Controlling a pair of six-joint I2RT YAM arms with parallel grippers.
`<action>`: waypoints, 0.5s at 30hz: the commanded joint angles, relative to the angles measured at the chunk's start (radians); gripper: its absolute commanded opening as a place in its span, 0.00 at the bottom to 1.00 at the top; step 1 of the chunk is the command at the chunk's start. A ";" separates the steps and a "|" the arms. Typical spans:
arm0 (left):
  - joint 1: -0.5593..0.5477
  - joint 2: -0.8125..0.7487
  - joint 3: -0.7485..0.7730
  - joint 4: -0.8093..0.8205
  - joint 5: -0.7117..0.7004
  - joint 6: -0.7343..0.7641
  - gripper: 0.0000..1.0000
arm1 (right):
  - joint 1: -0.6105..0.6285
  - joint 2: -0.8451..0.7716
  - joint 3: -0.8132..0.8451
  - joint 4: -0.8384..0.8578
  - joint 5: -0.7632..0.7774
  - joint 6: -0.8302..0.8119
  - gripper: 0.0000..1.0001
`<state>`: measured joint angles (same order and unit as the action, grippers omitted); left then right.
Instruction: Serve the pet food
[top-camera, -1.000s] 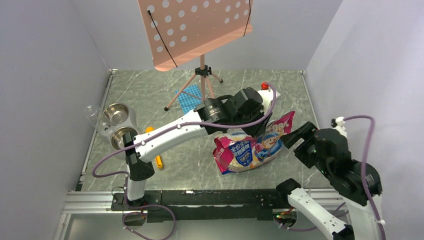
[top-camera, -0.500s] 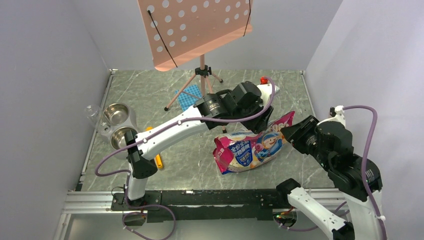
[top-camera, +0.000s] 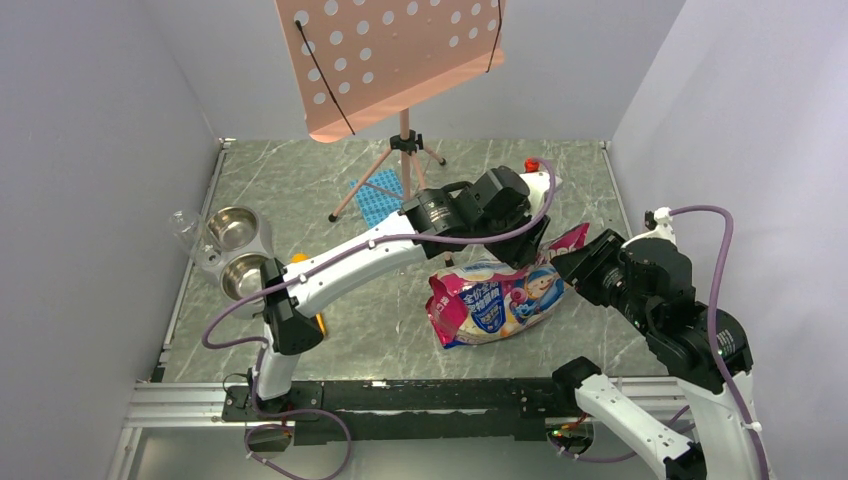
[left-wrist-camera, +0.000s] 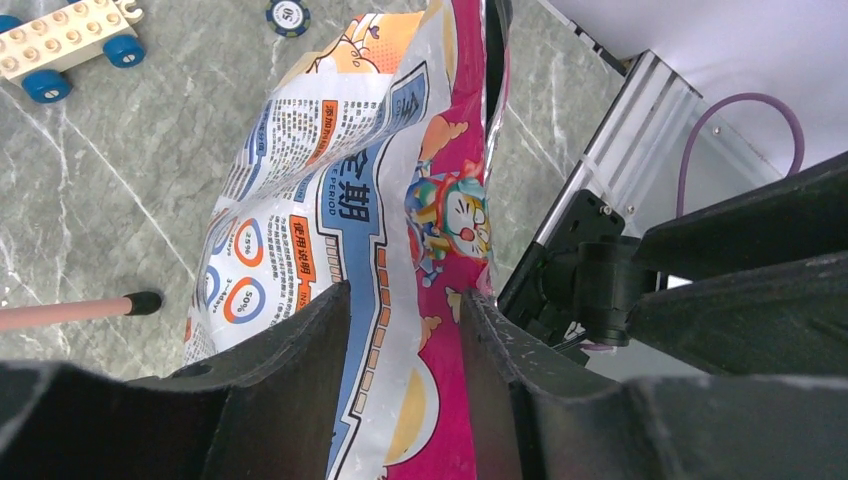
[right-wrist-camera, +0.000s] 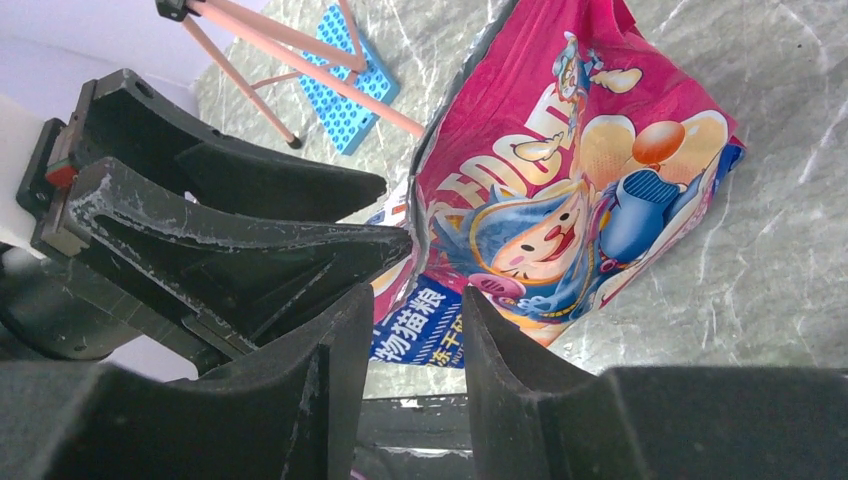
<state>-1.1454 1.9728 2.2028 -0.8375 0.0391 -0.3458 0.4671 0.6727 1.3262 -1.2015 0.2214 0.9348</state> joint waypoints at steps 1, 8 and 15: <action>-0.001 0.018 0.063 0.008 0.018 -0.025 0.50 | 0.003 0.001 -0.004 0.040 -0.022 -0.024 0.41; -0.001 0.021 0.135 -0.003 0.018 -0.060 0.57 | 0.004 -0.007 -0.009 0.013 0.007 -0.017 0.41; -0.001 0.041 0.145 0.003 0.019 -0.063 0.53 | 0.003 -0.012 -0.003 -0.006 0.031 -0.016 0.40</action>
<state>-1.1442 2.0006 2.2997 -0.8433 0.0418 -0.3920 0.4671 0.6720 1.3128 -1.2095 0.2295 0.9264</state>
